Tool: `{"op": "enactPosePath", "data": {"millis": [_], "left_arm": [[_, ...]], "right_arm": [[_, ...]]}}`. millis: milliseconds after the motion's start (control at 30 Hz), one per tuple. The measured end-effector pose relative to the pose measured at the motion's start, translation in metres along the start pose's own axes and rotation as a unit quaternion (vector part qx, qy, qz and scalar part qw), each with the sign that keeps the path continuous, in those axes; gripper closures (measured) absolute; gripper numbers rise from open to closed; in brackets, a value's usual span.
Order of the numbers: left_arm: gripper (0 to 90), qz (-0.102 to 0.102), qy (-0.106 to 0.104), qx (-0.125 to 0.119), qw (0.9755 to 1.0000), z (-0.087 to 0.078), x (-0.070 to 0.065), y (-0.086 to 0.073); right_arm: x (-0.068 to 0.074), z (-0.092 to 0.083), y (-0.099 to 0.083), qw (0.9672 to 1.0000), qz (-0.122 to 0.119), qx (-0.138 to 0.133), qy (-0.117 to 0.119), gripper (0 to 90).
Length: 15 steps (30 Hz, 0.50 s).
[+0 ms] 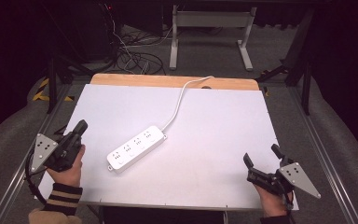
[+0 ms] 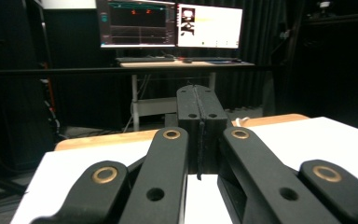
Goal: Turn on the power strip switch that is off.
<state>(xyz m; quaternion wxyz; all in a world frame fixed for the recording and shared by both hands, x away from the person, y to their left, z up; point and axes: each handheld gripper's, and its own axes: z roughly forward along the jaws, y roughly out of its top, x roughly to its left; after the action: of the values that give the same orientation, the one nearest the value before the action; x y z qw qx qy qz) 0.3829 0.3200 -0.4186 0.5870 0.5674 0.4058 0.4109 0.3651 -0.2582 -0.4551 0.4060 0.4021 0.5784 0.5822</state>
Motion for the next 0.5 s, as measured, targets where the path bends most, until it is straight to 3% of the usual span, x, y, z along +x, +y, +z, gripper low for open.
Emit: {"op": "enactPosePath", "data": {"millis": [167, 500], "left_arm": [[90.0, -0.007, 0.005, 0.005, 0.9999, 0.0005, 0.0024, -0.0026], [90.0, 0.004, 0.008, 0.004, 0.9999, 0.0015, 0.0006, -0.0062]], "right_arm": [[-0.0008, -0.0002, 0.0001, 1.0, 0.0, -0.001, 0.0, 2.4], [0.0002, 0.001, 0.0004, 1.0, -0.002, 0.0, 0.002, 2.4]]}}
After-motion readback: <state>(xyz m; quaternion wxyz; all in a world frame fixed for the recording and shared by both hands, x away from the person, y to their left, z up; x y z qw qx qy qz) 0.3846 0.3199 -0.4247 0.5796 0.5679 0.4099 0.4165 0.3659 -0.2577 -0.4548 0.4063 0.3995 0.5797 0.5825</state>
